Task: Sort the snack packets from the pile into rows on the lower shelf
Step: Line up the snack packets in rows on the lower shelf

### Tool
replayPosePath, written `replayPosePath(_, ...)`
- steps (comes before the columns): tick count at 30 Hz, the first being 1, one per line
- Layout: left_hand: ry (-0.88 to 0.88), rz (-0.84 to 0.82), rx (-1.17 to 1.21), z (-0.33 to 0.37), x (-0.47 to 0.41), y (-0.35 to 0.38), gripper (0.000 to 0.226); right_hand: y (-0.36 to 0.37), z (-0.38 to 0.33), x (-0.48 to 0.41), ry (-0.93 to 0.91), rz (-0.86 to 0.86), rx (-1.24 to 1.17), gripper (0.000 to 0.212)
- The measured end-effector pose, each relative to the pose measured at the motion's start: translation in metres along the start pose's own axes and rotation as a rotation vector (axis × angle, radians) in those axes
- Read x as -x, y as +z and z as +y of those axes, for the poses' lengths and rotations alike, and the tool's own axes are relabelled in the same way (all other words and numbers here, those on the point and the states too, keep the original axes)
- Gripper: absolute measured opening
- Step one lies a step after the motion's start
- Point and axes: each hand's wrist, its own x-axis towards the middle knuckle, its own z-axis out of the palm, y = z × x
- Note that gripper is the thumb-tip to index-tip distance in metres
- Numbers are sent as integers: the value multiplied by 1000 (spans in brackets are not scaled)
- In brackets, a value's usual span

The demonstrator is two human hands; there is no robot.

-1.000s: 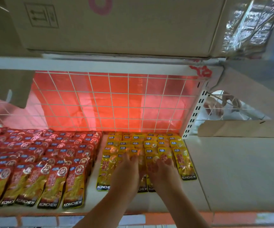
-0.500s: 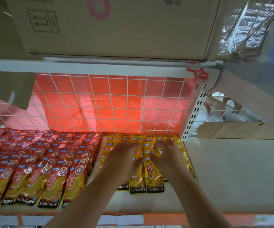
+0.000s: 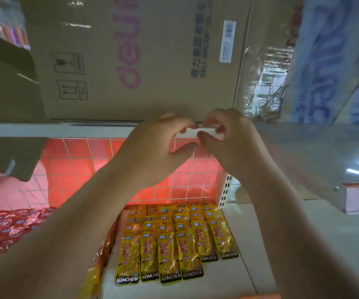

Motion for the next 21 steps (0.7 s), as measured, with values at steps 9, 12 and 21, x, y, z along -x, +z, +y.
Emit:
replayPosePath(9,261,105,296,66,-61,-12,35,-130,-32,11,54,249,102,12)
replayPosePath(12,355,81,316,98,-78,-5,35,-174,-23,28,98,326,168,16)
replayPosePath(21,534,-72,345,240,-125,30,29,-327,24,112,274,496,302,10)
